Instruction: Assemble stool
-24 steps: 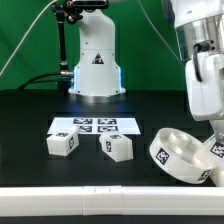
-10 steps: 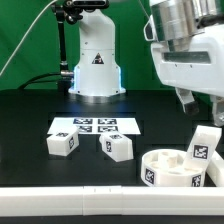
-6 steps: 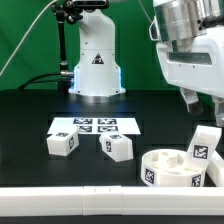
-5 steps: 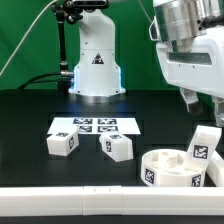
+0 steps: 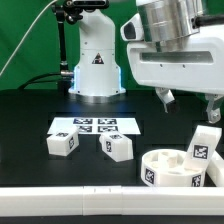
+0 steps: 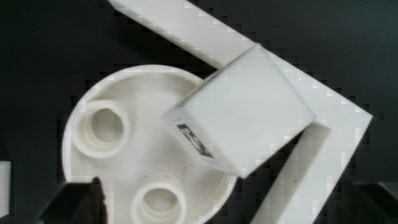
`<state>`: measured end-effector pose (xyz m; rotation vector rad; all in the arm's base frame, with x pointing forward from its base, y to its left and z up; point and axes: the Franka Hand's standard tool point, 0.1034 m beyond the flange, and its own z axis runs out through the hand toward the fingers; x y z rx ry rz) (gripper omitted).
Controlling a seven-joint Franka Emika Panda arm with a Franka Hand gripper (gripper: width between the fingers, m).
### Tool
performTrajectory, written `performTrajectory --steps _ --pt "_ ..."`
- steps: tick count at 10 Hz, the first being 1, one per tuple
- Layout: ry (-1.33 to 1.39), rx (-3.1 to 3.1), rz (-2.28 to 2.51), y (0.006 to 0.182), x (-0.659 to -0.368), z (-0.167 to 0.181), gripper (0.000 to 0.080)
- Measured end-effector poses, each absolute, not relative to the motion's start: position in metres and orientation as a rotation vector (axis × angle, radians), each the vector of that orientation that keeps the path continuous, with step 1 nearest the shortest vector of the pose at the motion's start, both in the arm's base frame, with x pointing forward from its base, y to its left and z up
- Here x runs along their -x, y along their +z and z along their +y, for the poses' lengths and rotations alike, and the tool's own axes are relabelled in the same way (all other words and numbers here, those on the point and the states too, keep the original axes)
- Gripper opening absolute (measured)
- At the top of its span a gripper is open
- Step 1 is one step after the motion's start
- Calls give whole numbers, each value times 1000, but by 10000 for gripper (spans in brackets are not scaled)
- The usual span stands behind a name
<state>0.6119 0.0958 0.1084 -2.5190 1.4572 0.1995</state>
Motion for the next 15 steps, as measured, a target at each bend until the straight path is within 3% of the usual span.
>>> performTrajectory --steps 4,9,10,12,15 --pt "74 2944 539 107 -612 72 649" --pt "14 3032 -40 106 -614 64 649" --pt "-17 3057 -374 107 -618 54 649" --pt "-21 3056 -456 101 -616 32 649" --pt "-24 3059 -465 95 -612 28 649"
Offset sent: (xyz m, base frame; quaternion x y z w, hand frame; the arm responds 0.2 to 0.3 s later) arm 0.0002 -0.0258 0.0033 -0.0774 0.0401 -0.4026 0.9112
